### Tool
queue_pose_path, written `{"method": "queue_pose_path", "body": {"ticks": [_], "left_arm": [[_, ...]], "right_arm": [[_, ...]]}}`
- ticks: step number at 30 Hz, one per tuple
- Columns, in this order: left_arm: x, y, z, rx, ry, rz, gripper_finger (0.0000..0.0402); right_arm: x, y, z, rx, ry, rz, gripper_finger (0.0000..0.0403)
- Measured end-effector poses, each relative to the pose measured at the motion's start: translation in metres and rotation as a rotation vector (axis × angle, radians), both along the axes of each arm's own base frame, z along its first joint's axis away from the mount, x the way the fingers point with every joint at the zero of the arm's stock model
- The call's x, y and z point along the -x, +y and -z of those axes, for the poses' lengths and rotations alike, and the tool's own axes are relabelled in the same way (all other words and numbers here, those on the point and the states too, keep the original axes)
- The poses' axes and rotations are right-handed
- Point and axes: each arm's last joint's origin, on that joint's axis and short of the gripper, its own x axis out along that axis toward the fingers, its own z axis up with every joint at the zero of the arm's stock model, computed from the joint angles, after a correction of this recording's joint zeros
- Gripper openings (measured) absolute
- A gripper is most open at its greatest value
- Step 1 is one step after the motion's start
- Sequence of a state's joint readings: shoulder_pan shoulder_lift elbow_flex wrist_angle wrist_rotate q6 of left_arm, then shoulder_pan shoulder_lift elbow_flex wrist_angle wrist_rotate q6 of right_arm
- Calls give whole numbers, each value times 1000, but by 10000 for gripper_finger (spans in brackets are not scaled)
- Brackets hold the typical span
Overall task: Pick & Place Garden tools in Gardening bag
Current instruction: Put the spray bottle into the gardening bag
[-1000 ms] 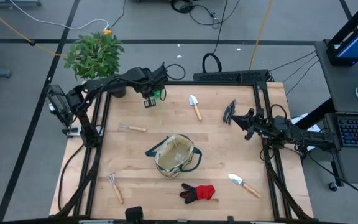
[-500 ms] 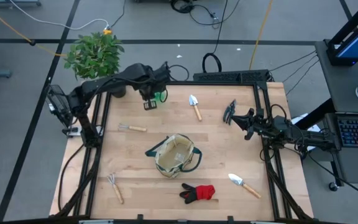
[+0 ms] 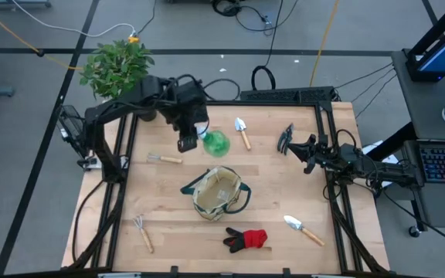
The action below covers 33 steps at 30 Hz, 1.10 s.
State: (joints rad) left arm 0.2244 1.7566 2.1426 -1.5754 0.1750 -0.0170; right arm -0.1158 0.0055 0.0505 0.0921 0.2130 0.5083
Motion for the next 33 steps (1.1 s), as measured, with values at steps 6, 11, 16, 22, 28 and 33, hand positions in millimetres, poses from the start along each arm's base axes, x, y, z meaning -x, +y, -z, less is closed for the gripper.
{"method": "queue_pose_path", "body": {"ticks": [6, 11, 16, 22, 28, 33], "left_arm": [[-3, -34, -3, 48, -4, 44, 51], [-5, -61, -3, 78, 3, 79, 51], [-4, -85, -3, 90, 11, 127, 51], [-4, -106, 5, 65, 43, 155, 51], [-13, -121, 25, 41, 65, 208, 51], [-14, -125, 52, -16, 160, 230, 51]], "right_arm": [[0, 0, 0, 0, 2, 0, 0], [0, 0, 0, -3, 1, 0, 0], [0, 0, 0, -3, 1, -3, 0], [0, 0, 0, -3, 1, -4, 0], [0, 0, 0, -3, 0, -5, 0], [0, 0, 0, -4, 0, -5, 0]]}}
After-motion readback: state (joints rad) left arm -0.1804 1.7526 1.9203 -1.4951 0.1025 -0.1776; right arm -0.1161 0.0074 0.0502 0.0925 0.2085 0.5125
